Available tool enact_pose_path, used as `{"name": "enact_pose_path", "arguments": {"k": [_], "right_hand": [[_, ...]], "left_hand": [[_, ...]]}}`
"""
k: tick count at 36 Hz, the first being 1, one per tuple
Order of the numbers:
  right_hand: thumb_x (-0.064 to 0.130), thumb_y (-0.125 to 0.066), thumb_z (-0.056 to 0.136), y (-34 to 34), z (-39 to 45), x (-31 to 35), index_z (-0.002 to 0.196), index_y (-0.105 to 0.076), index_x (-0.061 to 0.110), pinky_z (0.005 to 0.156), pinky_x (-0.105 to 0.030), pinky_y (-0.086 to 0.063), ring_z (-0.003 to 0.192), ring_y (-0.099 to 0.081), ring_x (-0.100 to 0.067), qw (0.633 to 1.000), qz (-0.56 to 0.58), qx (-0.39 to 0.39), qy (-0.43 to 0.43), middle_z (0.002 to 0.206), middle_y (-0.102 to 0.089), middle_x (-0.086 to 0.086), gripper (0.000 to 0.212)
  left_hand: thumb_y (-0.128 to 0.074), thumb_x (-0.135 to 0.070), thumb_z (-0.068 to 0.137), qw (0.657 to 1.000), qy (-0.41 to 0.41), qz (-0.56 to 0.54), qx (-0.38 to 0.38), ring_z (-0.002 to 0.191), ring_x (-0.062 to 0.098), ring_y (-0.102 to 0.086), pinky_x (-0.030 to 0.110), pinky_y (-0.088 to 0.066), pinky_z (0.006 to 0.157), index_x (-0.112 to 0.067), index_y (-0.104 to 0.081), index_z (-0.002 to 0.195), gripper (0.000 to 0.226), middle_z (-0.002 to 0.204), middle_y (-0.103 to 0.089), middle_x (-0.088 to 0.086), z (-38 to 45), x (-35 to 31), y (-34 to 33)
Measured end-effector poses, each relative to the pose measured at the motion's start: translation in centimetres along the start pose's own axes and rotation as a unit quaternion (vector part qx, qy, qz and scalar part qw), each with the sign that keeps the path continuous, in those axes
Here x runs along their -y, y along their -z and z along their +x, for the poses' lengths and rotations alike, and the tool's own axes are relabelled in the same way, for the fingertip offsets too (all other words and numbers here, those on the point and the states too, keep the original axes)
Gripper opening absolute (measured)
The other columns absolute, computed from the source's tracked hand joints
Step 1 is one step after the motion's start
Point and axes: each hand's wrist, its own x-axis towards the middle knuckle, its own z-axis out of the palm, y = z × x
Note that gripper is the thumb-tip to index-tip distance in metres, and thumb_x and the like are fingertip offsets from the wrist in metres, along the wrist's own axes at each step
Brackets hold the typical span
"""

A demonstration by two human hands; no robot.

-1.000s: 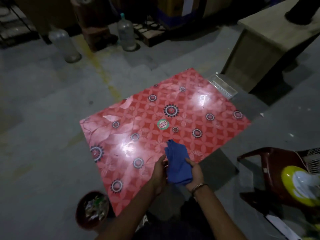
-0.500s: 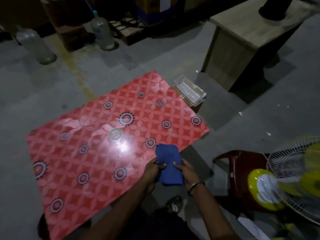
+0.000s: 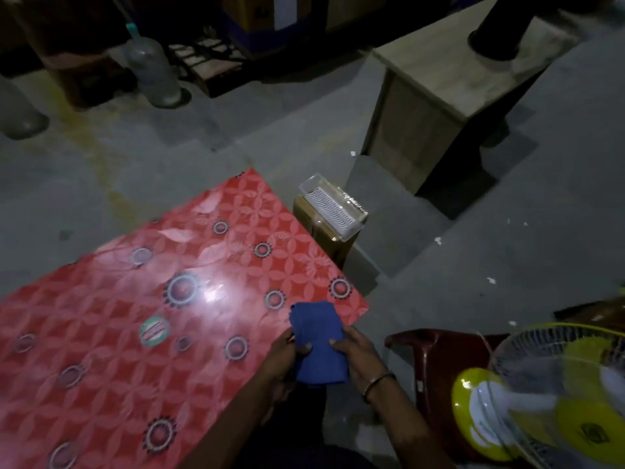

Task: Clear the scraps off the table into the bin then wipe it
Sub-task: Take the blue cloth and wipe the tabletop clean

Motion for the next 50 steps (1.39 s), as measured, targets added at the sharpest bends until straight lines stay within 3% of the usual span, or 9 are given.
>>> {"name": "enact_pose_path", "arguments": {"k": [7,11,15,18,23,29,35,40,50], "right_hand": [[0.033,-0.105,0.03,2.4,4.7,10.1,0.131,-0.06,0.003,0.075,-0.033,-0.064,0.097,-0.077,-0.022,0.998,0.008,-0.032,0.059,0.122,-0.075,-0.014,0.115],[0.01,-0.087,0.053,1.7,8.7,15.5,0.137,-0.056,-0.002,0.085,-0.041,-0.063,0.1,-0.071,-0.03,0.994,-0.042,-0.083,0.05,0.117,-0.074,-0.016,0.09],[0.012,-0.084,0.061,1.0,11.3,19.9,0.131,-0.059,0.006,0.091,-0.047,-0.06,0.112,-0.066,-0.036,0.99,-0.102,-0.087,0.036,0.135,-0.064,-0.018,0.075],[-0.016,-0.06,0.089,1.3,15.2,23.1,0.131,-0.058,0.012,0.065,-0.027,-0.062,0.095,-0.068,-0.02,0.989,-0.132,-0.07,0.008,0.126,-0.065,-0.005,0.05],[-0.021,-0.047,0.088,2.4,23.2,27.1,0.129,-0.065,0.004,0.09,-0.049,-0.057,0.098,-0.065,-0.032,0.975,-0.209,-0.073,-0.023,0.13,-0.068,-0.018,0.051],[-0.018,-0.046,0.092,3.2,33.9,31.8,0.134,-0.061,0.0,0.049,-0.019,-0.045,0.07,-0.055,-0.017,0.947,-0.31,-0.079,-0.025,0.107,-0.062,-0.015,0.048],[-0.006,-0.052,0.087,4.5,44.5,32.1,0.137,-0.059,0.005,0.102,-0.049,-0.052,0.125,-0.059,-0.037,0.903,-0.426,-0.043,0.009,0.14,-0.059,-0.02,0.052],[-0.005,-0.055,0.089,4.0,48.1,31.2,0.143,-0.053,0.006,0.107,-0.04,-0.049,0.13,-0.056,-0.035,0.875,-0.484,-0.024,0.0,0.143,-0.057,-0.018,0.055],[0.004,-0.06,0.091,4.9,49.0,27.2,0.139,-0.061,0.009,0.108,-0.041,-0.048,0.127,-0.059,-0.035,0.78,-0.621,0.005,0.071,0.138,-0.062,-0.016,0.048]], "left_hand": [[-0.068,0.011,0.084,0.999,-0.021,-0.004,0.034,0.124,0.039,-0.07,0.051,-0.056,0.11,-0.003,-0.064,0.139,0.057,0.136,-0.072,0.021,5.9,-6.8,-5.5],[-0.049,0.009,0.102,0.999,-0.007,-0.021,0.027,0.076,0.01,-0.079,0.023,-0.062,0.063,-0.007,-0.069,0.119,0.031,0.09,-0.084,0.0,8.8,-11.6,-8.1],[-0.049,0.004,0.104,1.0,-0.009,-0.01,-0.024,0.059,0.005,-0.074,0.017,-0.055,0.05,-0.009,-0.069,0.12,0.028,0.078,-0.081,-0.005,12.4,-14.7,-9.5],[-0.05,0.002,0.105,0.999,0.006,-0.029,-0.044,0.056,0.007,-0.073,0.019,-0.055,0.049,-0.012,-0.069,0.108,0.024,0.078,-0.08,-0.003,15.7,-16.4,-10.3],[-0.049,-0.004,0.108,0.995,0.017,-0.057,-0.08,0.053,0.009,-0.073,0.019,-0.054,0.046,-0.011,-0.066,0.105,0.018,0.067,-0.078,-0.005,21.5,-18.8,-12.7],[-0.056,-0.006,0.104,0.986,0.018,-0.071,-0.151,0.08,0.016,-0.072,0.028,-0.06,0.069,-0.013,-0.07,0.107,0.016,0.095,-0.075,0.005,32.2,-21.7,-14.4],[-0.069,-0.023,0.097,0.971,0.012,-0.077,-0.227,0.114,0.03,-0.072,0.052,-0.059,0.104,-0.012,-0.073,0.129,0.034,0.13,-0.076,0.011,45.3,-21.2,-12.5],[-0.061,-0.015,0.103,0.956,0.029,0.006,-0.291,0.085,0.03,-0.067,0.03,-0.048,0.065,0.0,-0.067,0.124,0.026,0.103,-0.067,0.024,49.3,-21.9,-12.8],[-0.058,-0.012,0.102,0.932,-0.102,0.206,-0.28,0.114,0.022,-0.069,0.035,-0.055,0.1,-0.01,-0.066,0.135,0.034,0.131,-0.073,0.009,47.6,-18.6,-13.7]]}}
